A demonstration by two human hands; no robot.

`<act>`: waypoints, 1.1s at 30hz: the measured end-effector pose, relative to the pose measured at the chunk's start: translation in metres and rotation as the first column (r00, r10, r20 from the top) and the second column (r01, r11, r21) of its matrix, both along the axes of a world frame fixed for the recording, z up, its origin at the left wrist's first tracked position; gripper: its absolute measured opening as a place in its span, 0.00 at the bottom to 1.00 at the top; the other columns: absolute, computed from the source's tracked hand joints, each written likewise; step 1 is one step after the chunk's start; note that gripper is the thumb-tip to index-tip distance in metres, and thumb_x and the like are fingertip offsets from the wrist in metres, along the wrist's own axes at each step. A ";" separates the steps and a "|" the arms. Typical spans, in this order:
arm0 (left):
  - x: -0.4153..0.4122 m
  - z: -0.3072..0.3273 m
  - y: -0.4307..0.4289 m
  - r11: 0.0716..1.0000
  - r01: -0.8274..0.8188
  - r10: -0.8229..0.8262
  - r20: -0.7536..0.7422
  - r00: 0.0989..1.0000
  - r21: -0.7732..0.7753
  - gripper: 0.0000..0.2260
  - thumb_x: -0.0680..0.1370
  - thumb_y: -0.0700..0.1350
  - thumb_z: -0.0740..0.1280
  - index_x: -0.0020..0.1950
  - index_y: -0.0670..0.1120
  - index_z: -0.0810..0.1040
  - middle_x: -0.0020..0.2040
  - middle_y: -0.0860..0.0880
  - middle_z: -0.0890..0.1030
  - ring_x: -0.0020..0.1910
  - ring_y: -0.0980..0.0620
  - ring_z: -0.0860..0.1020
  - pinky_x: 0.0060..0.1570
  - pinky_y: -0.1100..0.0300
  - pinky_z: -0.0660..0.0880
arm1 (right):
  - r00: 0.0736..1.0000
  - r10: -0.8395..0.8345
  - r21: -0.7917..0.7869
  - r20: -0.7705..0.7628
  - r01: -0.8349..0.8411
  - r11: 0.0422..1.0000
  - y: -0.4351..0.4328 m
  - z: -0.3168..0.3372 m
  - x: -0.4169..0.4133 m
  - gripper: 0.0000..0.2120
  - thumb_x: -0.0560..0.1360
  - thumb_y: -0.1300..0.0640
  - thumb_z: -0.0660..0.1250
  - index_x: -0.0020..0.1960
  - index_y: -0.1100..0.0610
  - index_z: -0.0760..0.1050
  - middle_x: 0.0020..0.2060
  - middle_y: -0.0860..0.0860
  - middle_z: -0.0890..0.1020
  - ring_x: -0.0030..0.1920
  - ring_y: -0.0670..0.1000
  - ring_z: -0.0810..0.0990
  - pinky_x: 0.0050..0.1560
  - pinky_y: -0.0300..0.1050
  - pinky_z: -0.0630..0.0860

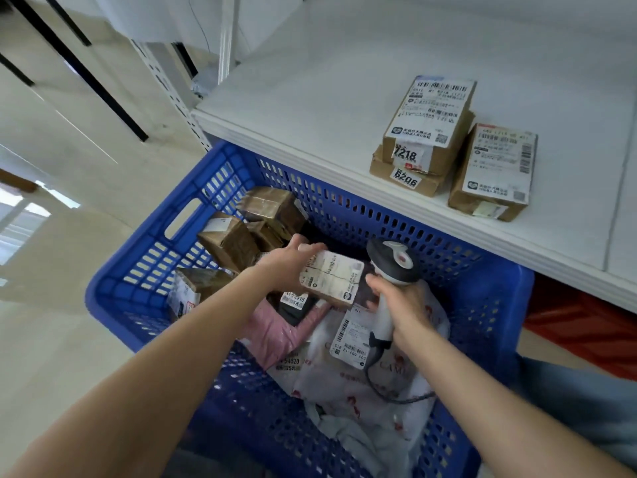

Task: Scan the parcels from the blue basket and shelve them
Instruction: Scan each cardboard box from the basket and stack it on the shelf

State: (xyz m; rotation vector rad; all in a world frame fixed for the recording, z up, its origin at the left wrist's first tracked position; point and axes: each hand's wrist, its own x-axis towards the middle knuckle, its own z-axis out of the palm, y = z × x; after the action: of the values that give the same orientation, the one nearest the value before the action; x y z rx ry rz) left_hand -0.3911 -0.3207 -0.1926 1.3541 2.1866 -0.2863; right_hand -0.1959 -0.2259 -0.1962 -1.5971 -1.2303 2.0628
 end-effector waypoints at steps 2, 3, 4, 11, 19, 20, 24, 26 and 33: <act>0.008 0.037 -0.010 0.994 0.096 -0.095 -0.014 0.995 0.060 0.42 0.70 0.48 0.74 0.76 0.61 0.50 0.74 0.47 0.54 0.50 0.44 0.78 0.45 0.55 0.76 | 1.000 0.030 0.040 -0.005 -0.030 0.999 0.002 0.023 0.008 0.08 0.68 0.58 0.77 0.46 0.55 0.81 0.41 0.52 0.84 0.44 0.51 0.83 0.50 0.51 0.80; 0.015 0.055 -0.013 0.989 0.128 -0.126 -0.021 0.992 0.078 0.42 0.71 0.46 0.73 0.76 0.62 0.50 0.75 0.47 0.52 0.48 0.46 0.77 0.43 0.57 0.75 | 0.999 0.048 0.056 -0.002 -0.048 0.997 0.002 0.034 0.014 0.11 0.65 0.55 0.78 0.45 0.54 0.82 0.42 0.53 0.84 0.45 0.53 0.83 0.53 0.53 0.80; 0.022 0.073 -0.017 0.984 0.156 -0.154 -0.025 0.988 0.085 0.42 0.72 0.44 0.72 0.76 0.63 0.50 0.75 0.48 0.49 0.47 0.47 0.75 0.41 0.59 0.74 | 0.997 0.075 0.078 0.001 -0.074 0.994 0.001 0.045 0.019 0.15 0.62 0.52 0.80 0.47 0.54 0.82 0.44 0.54 0.85 0.47 0.55 0.83 0.55 0.55 0.79; 0.072 0.149 -0.036 0.943 0.239 -0.203 -0.171 0.964 0.233 0.42 0.74 0.37 0.66 0.77 0.62 0.46 0.76 0.49 0.48 0.45 0.49 0.77 0.33 0.59 0.76 | 0.986 0.145 0.054 -0.077 -0.142 0.988 -0.030 0.103 0.053 0.21 0.58 0.56 0.81 0.49 0.59 0.81 0.43 0.56 0.86 0.46 0.57 0.85 0.52 0.60 0.80; 0.135 0.128 -0.065 0.461 -0.880 0.316 0.948 0.041 -0.116 0.10 0.80 0.48 0.64 0.59 0.47 0.76 0.53 0.45 0.83 0.48 0.47 0.82 0.57 0.47 0.77 | 0.980 -0.133 -0.003 -0.145 0.134 0.991 -0.045 0.123 0.065 0.10 0.67 0.59 0.76 0.45 0.58 0.79 0.44 0.57 0.85 0.44 0.56 0.83 0.53 0.58 0.80; 0.141 0.123 -0.067 0.440 -0.888 0.269 0.963 -0.010 -0.132 0.08 0.80 0.45 0.64 0.58 0.48 0.76 0.51 0.46 0.84 0.45 0.49 0.83 0.54 0.51 0.79 | 0.979 -0.134 -0.006 -0.153 0.134 0.991 -0.046 0.124 0.067 0.11 0.68 0.59 0.76 0.48 0.59 0.79 0.44 0.57 0.85 0.44 0.56 0.83 0.53 0.57 0.80; 0.145 0.110 -0.070 0.317 -0.937 0.213 0.974 -0.082 -0.148 0.10 0.79 0.38 0.64 0.60 0.45 0.76 0.43 0.48 0.86 0.38 0.53 0.84 0.38 0.63 0.80 | 0.985 -0.097 0.076 -0.140 0.108 0.991 -0.050 0.126 0.081 0.16 0.71 0.57 0.75 0.55 0.61 0.78 0.44 0.53 0.83 0.42 0.51 0.82 0.47 0.49 0.80; 0.144 0.106 -0.070 0.277 -0.952 0.237 0.969 -0.067 -0.134 0.11 0.79 0.36 0.64 0.61 0.41 0.75 0.41 0.48 0.86 0.36 0.54 0.84 0.35 0.66 0.78 | 0.987 -0.072 0.085 -0.142 0.085 0.993 -0.058 0.131 0.092 0.10 0.73 0.58 0.73 0.52 0.60 0.78 0.40 0.53 0.83 0.35 0.47 0.81 0.38 0.42 0.80; 0.145 0.090 -0.062 0.251 -0.964 0.355 0.935 0.013 -0.082 0.08 0.78 0.34 0.65 0.57 0.38 0.76 0.45 0.46 0.82 0.37 0.55 0.81 0.32 0.68 0.77 | 0.999 0.048 0.193 -0.010 -0.045 0.980 -0.101 0.131 0.117 0.06 0.73 0.62 0.71 0.39 0.63 0.79 0.25 0.53 0.79 0.25 0.48 0.75 0.29 0.40 0.74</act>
State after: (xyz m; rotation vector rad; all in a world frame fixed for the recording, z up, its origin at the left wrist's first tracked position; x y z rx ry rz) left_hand -0.2463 -0.3826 -0.1028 0.0870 1.6878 1.4198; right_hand -0.0785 -0.3269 -0.0652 -1.4769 -1.4268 1.9119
